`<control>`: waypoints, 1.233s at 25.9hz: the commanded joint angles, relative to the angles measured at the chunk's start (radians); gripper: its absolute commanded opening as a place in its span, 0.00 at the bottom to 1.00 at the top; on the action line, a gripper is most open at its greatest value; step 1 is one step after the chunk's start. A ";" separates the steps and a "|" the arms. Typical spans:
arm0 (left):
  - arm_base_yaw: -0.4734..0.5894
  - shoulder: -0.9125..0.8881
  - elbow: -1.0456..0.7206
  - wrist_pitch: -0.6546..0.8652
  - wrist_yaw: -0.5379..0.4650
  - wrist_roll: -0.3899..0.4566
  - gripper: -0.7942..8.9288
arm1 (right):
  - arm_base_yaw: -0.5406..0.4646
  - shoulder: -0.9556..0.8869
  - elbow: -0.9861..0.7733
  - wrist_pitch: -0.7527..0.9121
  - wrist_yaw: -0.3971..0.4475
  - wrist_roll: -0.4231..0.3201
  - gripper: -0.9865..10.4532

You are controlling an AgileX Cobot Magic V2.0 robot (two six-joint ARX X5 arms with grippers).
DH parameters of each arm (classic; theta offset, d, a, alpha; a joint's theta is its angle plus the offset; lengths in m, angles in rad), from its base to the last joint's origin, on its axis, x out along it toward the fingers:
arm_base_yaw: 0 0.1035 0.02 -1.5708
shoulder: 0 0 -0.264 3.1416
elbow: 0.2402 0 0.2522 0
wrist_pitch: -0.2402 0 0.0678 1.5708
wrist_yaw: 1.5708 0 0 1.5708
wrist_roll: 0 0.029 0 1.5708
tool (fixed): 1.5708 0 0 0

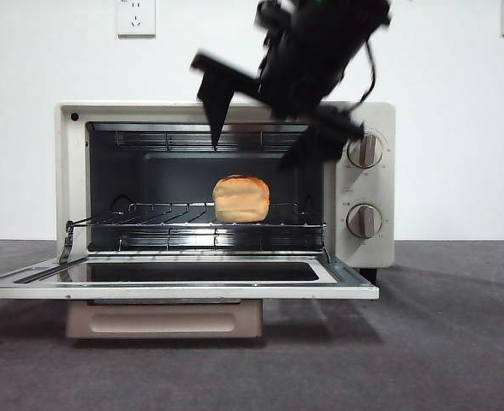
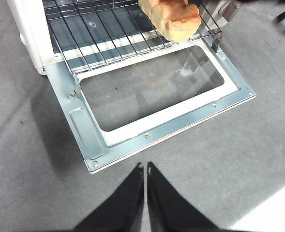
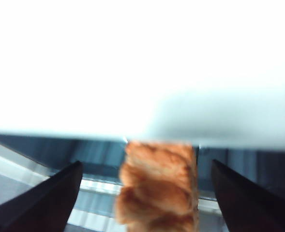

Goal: The left arm flap open the oven, the right arm pick bread and place it into oven, the left arm flap close the oven

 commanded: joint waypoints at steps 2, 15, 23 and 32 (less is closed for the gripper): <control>-0.003 0.005 0.004 0.013 0.005 0.009 0.10 | 0.026 -0.096 0.019 -0.106 -0.024 -0.056 0.46; -0.003 0.005 0.004 0.019 0.005 0.004 0.10 | 0.038 -0.507 0.016 -0.560 -0.244 -0.423 0.46; -0.003 0.005 0.004 0.018 0.005 0.000 0.10 | 0.038 -0.703 -0.128 -0.662 -0.249 -0.441 0.46; -0.003 0.005 0.004 0.018 0.005 -0.003 0.10 | 0.038 -0.848 -0.257 -0.646 -0.349 -0.413 0.46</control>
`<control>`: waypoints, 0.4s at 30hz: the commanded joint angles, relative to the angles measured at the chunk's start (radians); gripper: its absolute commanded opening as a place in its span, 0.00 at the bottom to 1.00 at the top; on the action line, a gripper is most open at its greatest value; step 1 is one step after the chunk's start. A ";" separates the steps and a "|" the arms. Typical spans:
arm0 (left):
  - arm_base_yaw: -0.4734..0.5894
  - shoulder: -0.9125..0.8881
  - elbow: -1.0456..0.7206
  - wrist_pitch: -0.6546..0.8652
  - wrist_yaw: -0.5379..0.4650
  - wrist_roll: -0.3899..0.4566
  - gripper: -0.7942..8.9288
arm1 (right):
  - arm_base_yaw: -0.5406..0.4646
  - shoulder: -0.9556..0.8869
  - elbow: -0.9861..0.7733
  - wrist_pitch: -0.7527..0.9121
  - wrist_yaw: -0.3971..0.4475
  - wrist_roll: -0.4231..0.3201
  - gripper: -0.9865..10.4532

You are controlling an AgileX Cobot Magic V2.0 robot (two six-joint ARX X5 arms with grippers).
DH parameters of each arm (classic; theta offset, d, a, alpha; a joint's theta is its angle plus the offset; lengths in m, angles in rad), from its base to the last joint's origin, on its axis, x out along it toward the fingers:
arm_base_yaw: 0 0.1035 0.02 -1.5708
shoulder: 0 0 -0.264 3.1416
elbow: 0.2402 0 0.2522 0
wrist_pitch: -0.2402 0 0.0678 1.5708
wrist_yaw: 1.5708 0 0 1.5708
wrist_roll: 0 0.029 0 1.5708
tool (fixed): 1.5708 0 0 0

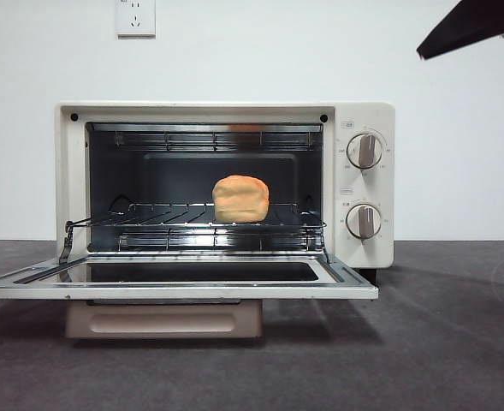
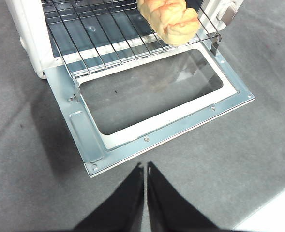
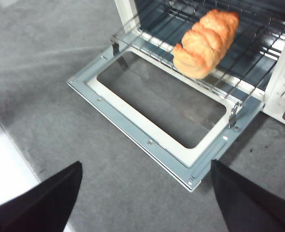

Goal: The left arm flap open the oven, the right arm pick bread and place it into oven, the left arm flap close the oven

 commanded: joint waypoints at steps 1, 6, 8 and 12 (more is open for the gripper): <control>-0.003 0.005 0.004 0.006 0.005 -0.003 0.10 | 0.010 -0.009 0.011 0.022 -0.002 0.006 0.46; -0.003 0.005 0.004 0.005 0.005 -0.006 0.10 | 0.010 -0.018 0.011 0.026 -0.001 0.006 0.46; -0.003 0.005 0.004 0.005 0.005 -0.006 0.10 | 0.010 -0.018 0.011 0.024 -0.001 0.006 0.46; -0.003 0.005 0.004 0.009 0.005 -0.006 0.10 | 0.010 -0.018 0.011 0.024 -0.002 0.013 0.46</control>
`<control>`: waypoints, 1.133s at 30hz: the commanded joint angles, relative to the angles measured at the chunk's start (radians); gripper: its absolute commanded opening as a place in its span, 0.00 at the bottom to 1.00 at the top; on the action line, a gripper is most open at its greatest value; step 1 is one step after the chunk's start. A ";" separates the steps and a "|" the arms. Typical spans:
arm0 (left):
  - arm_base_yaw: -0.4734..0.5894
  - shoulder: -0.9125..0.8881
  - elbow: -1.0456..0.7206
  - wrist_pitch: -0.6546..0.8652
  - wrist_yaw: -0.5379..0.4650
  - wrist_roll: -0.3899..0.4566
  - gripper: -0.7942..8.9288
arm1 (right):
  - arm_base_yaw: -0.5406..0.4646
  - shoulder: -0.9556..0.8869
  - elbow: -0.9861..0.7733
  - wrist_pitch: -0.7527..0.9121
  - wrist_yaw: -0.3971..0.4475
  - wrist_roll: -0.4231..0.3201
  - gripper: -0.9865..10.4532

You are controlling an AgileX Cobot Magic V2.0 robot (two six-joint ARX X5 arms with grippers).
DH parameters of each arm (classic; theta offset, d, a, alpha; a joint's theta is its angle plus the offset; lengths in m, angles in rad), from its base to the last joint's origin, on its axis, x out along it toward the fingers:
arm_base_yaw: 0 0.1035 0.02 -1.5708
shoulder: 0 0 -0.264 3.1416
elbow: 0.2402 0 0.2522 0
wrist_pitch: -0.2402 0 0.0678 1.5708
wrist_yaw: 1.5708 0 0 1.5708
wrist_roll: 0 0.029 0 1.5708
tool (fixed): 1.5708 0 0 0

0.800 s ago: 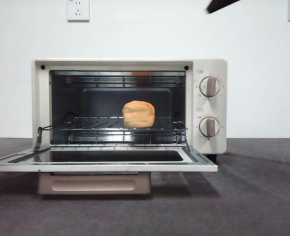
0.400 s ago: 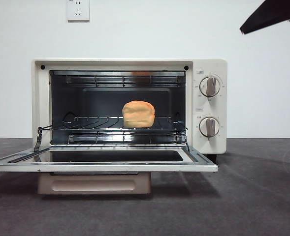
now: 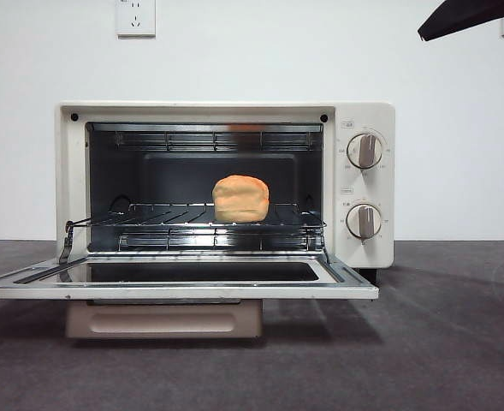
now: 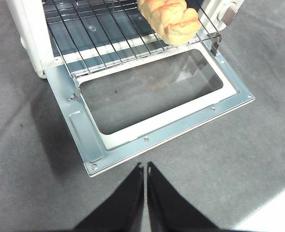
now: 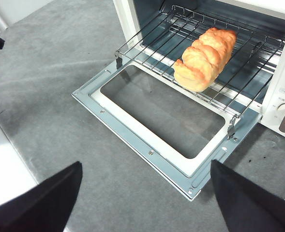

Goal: The left arm flap open the oven, the right arm pick bread and place it into oven, the left arm flap close the oven

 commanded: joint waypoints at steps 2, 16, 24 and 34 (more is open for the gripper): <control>-0.003 0.006 0.001 0.034 0.005 -0.004 0.10 | 0.010 0.005 0.011 0.008 -0.002 0.015 0.46; 0.156 0.174 -0.177 0.481 0.142 -0.149 0.10 | 0.010 0.005 0.011 0.007 -0.005 0.016 0.46; 0.364 0.400 -0.182 0.539 0.304 -0.083 0.10 | 0.010 0.005 0.011 -0.011 -0.005 0.014 0.46; 0.446 0.647 -0.183 0.575 0.332 0.022 0.10 | 0.010 0.005 0.011 -0.006 0.000 0.013 0.46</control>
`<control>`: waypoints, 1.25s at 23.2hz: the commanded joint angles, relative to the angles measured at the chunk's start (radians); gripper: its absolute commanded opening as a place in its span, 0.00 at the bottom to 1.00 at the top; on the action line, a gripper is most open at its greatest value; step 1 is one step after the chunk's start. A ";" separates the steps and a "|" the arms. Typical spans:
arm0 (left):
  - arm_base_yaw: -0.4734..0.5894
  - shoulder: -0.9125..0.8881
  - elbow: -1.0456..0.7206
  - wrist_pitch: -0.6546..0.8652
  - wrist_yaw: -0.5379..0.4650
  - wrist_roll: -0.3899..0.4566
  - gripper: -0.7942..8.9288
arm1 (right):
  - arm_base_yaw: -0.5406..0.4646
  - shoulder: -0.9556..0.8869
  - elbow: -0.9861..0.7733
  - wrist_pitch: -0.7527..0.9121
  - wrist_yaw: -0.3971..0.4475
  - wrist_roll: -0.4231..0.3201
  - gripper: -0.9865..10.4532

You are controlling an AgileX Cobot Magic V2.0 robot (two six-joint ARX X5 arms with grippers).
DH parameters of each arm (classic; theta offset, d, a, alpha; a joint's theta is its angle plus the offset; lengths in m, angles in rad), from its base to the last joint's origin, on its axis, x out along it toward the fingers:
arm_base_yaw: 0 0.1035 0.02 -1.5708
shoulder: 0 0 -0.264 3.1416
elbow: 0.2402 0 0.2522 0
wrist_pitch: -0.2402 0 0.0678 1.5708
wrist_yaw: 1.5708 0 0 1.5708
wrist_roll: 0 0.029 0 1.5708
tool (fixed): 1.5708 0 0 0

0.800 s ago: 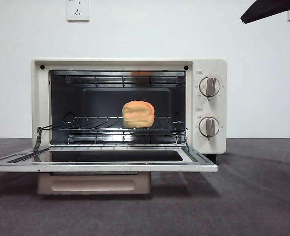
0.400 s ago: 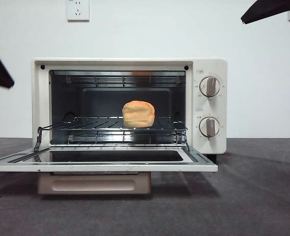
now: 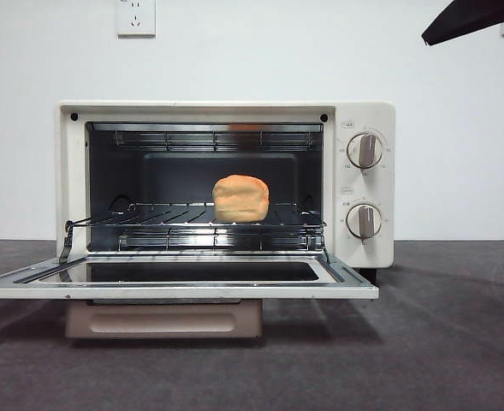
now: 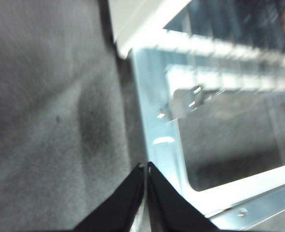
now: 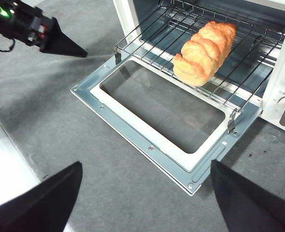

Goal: The left arm flap open the oven, the right arm pick bread and place it into oven, the left arm flap close the oven

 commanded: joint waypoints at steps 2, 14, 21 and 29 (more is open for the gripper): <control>0.001 0.082 0.003 0.052 0.003 0.042 0.10 | 0.010 0.005 0.011 0.015 0.001 0.006 0.46; -0.001 0.274 0.003 0.122 0.043 0.044 0.10 | 0.010 0.005 0.011 0.017 0.008 0.007 0.46; -0.013 0.302 0.003 0.133 0.127 0.043 0.10 | 0.010 0.005 0.011 0.018 0.008 0.007 0.46; -0.012 0.303 0.003 0.148 0.294 0.019 0.10 | 0.010 0.005 0.011 0.017 0.008 0.008 0.46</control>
